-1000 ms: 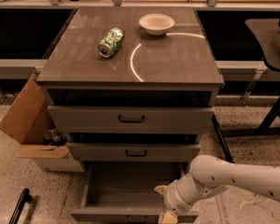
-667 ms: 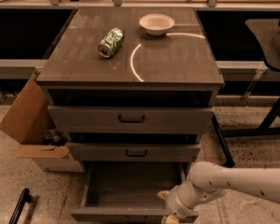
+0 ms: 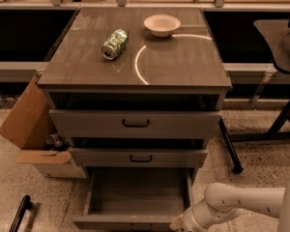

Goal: Close bottom drawer

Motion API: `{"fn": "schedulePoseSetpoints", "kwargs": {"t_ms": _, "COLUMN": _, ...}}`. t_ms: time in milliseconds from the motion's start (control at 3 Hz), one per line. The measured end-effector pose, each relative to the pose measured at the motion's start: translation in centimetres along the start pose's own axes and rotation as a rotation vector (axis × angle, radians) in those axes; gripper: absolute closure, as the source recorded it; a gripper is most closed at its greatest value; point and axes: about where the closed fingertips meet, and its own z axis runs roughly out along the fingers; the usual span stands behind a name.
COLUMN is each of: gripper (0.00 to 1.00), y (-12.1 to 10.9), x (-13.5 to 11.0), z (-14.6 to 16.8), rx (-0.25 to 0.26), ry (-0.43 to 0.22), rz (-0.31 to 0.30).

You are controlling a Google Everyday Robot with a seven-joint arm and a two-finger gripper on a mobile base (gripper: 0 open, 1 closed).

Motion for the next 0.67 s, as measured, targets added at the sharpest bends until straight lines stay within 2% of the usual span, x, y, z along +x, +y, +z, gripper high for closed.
{"fn": "schedulePoseSetpoints", "kwargs": {"t_ms": 667, "gripper": 0.89, "y": -4.2, "x": 7.0, "z": 4.4, "rx": -0.020, "ry": -0.017, "rz": 0.126}}
